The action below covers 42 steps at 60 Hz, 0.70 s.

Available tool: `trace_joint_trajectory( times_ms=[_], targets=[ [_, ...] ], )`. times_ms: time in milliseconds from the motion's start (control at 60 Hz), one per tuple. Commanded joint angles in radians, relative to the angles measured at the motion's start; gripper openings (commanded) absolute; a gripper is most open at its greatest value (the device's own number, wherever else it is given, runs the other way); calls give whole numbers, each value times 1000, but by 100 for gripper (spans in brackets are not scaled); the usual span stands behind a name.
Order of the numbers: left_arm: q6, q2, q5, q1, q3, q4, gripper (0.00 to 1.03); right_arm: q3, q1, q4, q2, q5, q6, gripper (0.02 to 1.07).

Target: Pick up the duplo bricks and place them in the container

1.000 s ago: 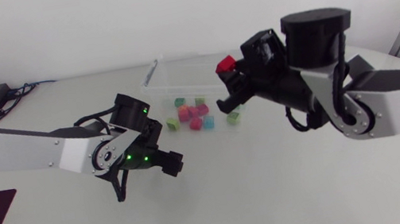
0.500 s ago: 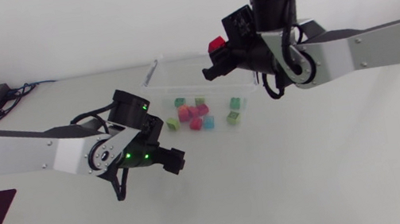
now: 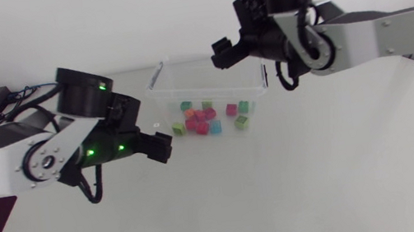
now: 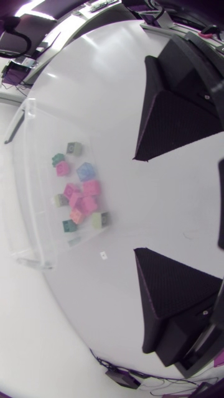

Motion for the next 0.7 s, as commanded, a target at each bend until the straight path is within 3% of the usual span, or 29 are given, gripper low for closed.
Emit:
trace_joint_trajectory(
  times_ms=[0, 267, 350, 517, 683],
  targets=[
    [30, -98, 5, 21, -45, -7, 98, -65, -12, -6, -118, 46, -4, 98],
    [79, -339, 4, 128, -108, -29, 98, -301, -42, 44, -386, 235, -55, 101],
    [110, -449, 4, 211, -145, -27, 98, -437, -74, 97, -515, 274, -80, 102],
    [147, -589, 4, 329, -197, -17, 98, -605, -153, 103, -719, 277, -110, 102],
    [179, -751, 4, 369, -289, 0, 98, -720, -202, 50, -955, 267, -164, 102]
  ],
)
